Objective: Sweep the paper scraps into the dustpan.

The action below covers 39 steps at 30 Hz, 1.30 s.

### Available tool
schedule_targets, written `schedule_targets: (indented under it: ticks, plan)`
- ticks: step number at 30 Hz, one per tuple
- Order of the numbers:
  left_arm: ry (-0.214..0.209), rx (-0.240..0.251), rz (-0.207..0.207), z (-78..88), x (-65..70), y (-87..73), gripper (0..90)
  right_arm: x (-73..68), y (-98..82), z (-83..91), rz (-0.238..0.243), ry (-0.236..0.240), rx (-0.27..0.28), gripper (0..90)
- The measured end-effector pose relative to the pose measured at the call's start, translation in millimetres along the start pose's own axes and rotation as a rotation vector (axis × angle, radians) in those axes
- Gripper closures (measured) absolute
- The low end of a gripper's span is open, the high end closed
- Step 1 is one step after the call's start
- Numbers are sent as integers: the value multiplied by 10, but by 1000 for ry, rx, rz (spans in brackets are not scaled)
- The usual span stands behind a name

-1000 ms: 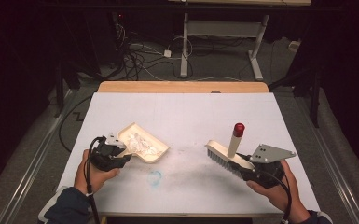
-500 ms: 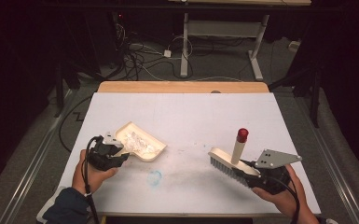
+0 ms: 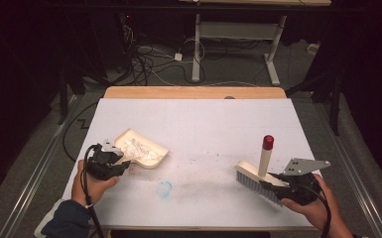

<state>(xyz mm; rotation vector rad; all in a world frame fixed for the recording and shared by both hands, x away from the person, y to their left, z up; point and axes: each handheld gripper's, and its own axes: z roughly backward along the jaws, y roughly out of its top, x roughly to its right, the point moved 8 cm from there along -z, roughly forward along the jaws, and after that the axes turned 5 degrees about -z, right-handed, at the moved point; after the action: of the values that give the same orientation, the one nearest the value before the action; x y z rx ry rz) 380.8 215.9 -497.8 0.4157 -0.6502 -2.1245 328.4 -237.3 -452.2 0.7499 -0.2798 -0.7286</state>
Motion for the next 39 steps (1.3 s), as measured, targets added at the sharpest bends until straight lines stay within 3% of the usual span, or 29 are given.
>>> schedule_targets:
  ticks: [6,18,22,25,28,31,35,39]
  plan:
    - [26,-2,2,-46,-14,5,637,82,-33,89,-10,0,-16,676]
    - [61,2,70,-31,-114,-12,637,58,-15,91,7,74,-14,676]
    - [82,4,99,-26,-168,-59,637,-16,32,97,-3,179,3,676]
    - [89,4,111,-25,-192,-78,637,-35,49,76,15,194,-7,676]
    - [89,6,120,-28,-208,-103,637,-55,47,7,22,240,-39,676]
    - [96,11,128,-30,-218,-117,636,-8,45,-68,18,244,-67,676]
    - [94,23,133,-40,-193,-110,635,167,77,-146,-6,216,-89,675]
    - [84,28,129,-50,-147,-101,634,342,101,-197,-35,224,-116,657]
